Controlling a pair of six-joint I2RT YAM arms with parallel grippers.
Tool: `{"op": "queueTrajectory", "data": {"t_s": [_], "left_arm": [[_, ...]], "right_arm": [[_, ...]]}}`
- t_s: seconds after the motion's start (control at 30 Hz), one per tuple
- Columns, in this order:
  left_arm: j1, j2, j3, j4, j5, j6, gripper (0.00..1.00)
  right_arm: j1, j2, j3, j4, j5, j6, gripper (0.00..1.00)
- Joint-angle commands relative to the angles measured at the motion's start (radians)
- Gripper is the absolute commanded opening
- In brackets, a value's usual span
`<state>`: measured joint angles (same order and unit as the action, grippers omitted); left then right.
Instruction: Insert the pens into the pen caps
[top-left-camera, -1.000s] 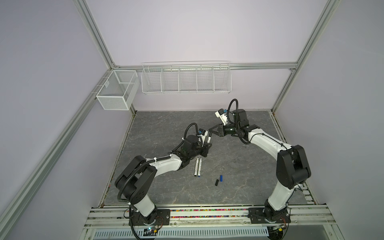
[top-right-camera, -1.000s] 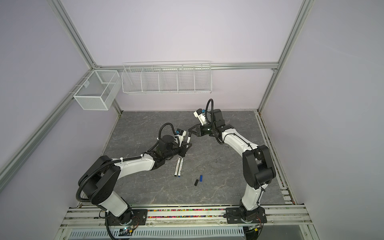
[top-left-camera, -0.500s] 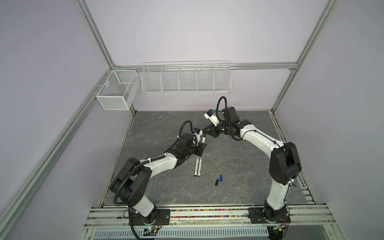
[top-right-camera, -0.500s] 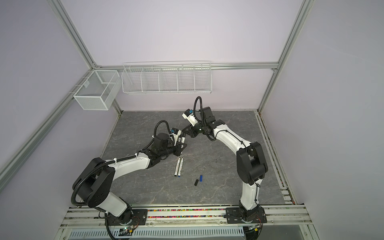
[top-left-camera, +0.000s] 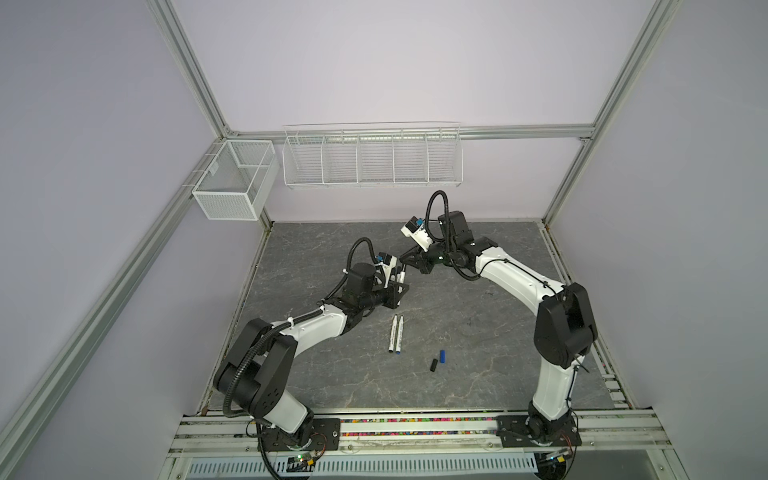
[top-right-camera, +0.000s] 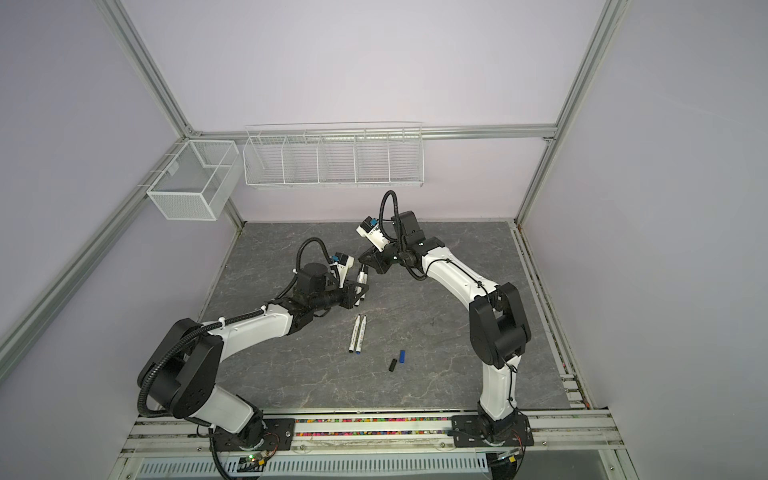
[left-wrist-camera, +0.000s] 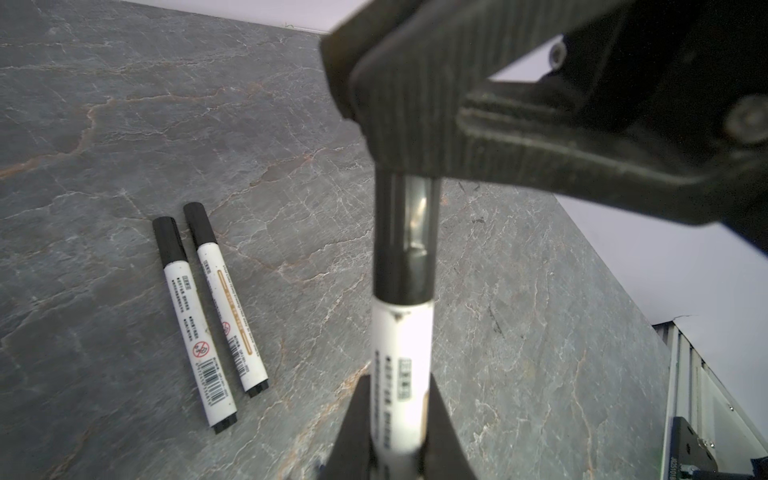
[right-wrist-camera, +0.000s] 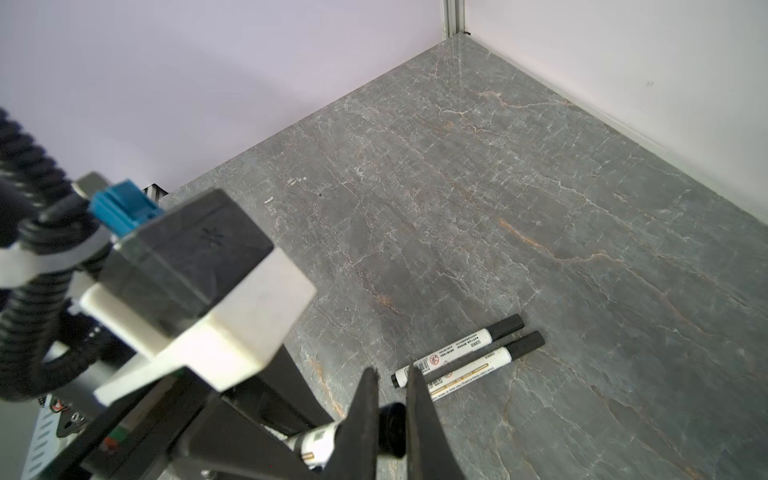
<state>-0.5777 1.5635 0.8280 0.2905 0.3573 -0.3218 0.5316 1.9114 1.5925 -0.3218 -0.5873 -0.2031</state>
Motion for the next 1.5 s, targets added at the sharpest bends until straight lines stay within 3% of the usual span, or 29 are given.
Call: {"op": "queueTrajectory", "data": {"t_s": [0.0,0.23,0.33,0.5,0.67,0.77,0.9,1.1,1.47], "left_arm": [[0.108,-0.028,0.243,0.566,-0.227,-0.096,0.00],[0.105,-0.014,0.290,0.508,-0.250,-0.080,0.00],[0.074,-0.023,0.243,0.438,-0.239,-0.053,0.00],[-0.029,-0.033,0.106,0.366,-0.199,-0.006,0.00],[-0.110,0.004,0.018,0.323,-0.155,0.010,0.00],[-0.138,0.028,-0.019,0.326,-0.157,0.011,0.00],[-0.157,0.060,-0.037,0.321,-0.167,0.015,0.00],[-0.159,0.085,-0.036,0.308,-0.167,0.024,0.00],[-0.164,0.121,-0.022,0.290,-0.162,-0.004,0.00]], "right_arm": [[0.083,0.072,-0.112,-0.564,-0.161,-0.062,0.07],[0.083,0.032,-0.133,-0.530,-0.089,-0.054,0.07],[0.035,-0.039,-0.196,-0.390,-0.066,0.047,0.07],[-0.113,-0.182,-0.333,-0.068,-0.182,0.287,0.07],[-0.163,-0.234,-0.394,0.118,-0.215,0.442,0.08],[-0.169,-0.245,-0.419,0.183,-0.181,0.500,0.13],[-0.181,-0.270,-0.450,0.265,-0.127,0.570,0.27],[-0.198,-0.320,-0.483,0.322,-0.062,0.604,0.40],[-0.199,-0.287,-0.469,0.336,-0.098,0.623,0.46]]}}
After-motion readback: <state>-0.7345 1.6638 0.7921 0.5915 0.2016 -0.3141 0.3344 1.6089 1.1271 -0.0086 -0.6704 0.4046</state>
